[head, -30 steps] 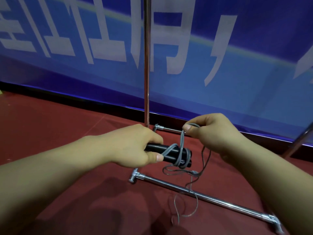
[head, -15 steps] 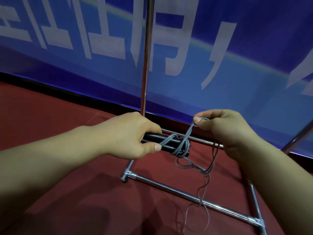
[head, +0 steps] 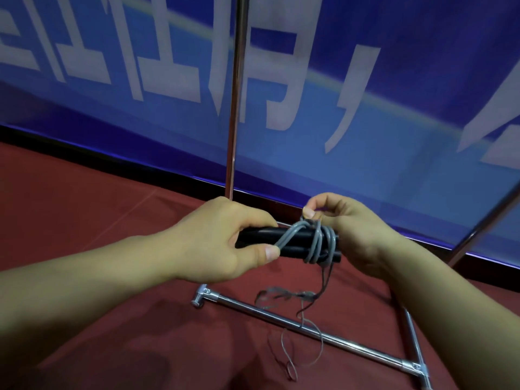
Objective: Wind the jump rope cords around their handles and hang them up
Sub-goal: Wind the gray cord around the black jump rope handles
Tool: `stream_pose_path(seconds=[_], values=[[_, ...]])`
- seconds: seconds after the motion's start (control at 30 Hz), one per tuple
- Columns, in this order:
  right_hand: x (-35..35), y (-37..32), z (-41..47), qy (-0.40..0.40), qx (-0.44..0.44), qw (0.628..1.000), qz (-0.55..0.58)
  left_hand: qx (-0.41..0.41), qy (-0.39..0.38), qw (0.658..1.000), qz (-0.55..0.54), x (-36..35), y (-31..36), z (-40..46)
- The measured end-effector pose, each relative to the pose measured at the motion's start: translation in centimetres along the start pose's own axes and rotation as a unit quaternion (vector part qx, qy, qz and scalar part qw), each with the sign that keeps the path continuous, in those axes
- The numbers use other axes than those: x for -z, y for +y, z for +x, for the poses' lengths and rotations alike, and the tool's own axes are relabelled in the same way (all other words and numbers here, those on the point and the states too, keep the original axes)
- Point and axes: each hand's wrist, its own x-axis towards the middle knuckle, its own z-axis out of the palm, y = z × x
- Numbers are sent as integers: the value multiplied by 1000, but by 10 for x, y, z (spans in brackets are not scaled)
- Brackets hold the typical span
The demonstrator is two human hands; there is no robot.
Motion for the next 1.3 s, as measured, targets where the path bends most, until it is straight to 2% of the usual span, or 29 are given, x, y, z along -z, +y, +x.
stream_pose_path(seconds=[0.13, 0.27, 0.43, 0.57, 0.67, 0.87, 1.2, 1.3], values=[[-9, 5, 1, -14, -29, 998, -51, 20, 90, 995, -37, 2, -2, 2], [-23, 1, 1, 24, -8, 998, -61, 67, 151, 985, -56, 1, -5, 5], [-44, -6, -5, 3, 45, 993, -106, 170, 219, 961, 18, 1, -10, 9], [-52, -14, -12, 27, 71, 980, -186, 197, 209, 956, 67, 3, -14, 7], [-51, -14, -11, 59, 58, 974, -209, 196, 196, 957, 89, 1, -12, 4], [-47, -18, -10, 76, 10, 981, -178, 184, 195, 958, 107, -1, -8, 5], [-45, -17, -5, 30, -21, 998, -56, 185, 197, 957, 101, -2, -9, 10], [-39, -13, -5, 24, -42, 996, -76, 207, 196, 954, 91, 2, -14, 10]])
